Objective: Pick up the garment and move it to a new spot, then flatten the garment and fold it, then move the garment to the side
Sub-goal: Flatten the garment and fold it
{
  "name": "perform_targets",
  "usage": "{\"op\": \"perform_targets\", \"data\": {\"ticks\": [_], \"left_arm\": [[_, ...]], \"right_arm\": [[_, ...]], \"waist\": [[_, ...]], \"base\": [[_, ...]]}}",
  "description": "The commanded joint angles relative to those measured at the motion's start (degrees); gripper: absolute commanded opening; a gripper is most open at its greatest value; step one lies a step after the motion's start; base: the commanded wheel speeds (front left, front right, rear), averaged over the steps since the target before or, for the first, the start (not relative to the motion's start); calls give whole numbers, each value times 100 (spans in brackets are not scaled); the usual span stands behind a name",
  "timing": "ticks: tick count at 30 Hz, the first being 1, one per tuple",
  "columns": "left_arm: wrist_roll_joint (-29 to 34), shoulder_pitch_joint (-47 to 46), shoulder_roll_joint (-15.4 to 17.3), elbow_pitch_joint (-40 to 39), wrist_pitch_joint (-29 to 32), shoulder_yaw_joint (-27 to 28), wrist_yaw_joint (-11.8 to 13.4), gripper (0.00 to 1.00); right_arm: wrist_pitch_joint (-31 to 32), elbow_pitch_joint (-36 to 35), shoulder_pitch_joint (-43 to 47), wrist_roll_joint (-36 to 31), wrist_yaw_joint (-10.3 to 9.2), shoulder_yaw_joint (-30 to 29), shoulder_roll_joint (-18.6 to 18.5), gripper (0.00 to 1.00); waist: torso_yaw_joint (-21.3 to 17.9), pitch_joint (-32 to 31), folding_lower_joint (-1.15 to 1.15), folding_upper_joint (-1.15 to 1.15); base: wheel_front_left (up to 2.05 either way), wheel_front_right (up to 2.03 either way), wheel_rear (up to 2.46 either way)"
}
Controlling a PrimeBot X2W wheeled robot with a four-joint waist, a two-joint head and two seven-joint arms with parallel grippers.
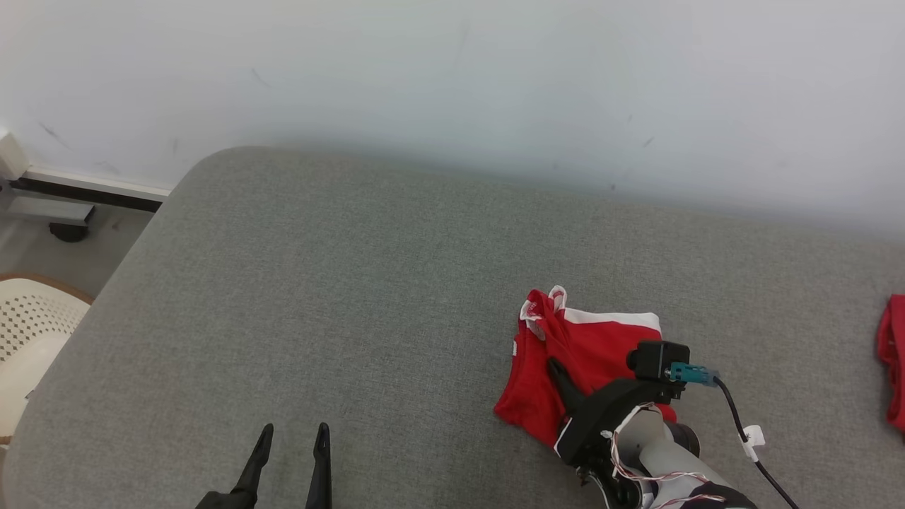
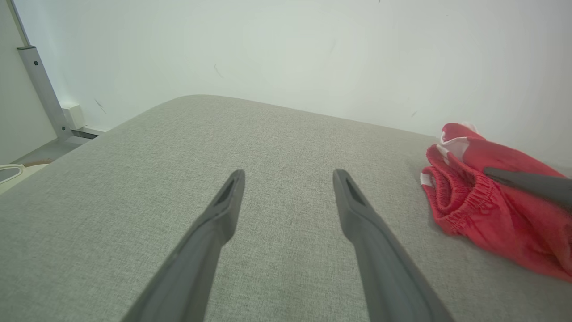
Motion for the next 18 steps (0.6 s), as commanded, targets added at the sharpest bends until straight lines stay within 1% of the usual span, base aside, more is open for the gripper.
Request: {"op": "perform_targets", "data": {"ticks": [1,2,3,8,13,18], "left_arm": [[-19,-11,0,-5,-7,17,31,100],[-23,9,0,-19,-7,31,42,100],[-26,27,0,-31,-7,40,39,100],[3,109,1,-42,-7,147,36,100],[47,155,0,-90,-7,277,16,100],[76,252,0,-141,-7,391,12,100]], "right_arm": [[-79,17,-98,96,-12,49,21,36],[-129,24,-92,140,-12,67,29,70],[-172,2,-76,232,-12,72,32,100],[-418,-520,-21,670,-12,155,18,100],[-732,-1077,125,793,-12,149,-441,100],[-947,-1567,382,445,-12,-113,-1056,100]], "waist": [[-22,-4,0,0],[-44,-4,0,0],[-71,-1,0,0],[-199,-13,0,0],[-318,-42,0,0],[-438,-39,0,0]], "base": [[0,0,0],[0,0,0],[0,0,0],[0,0,0],[0,0,0],[0,0,0]]}}
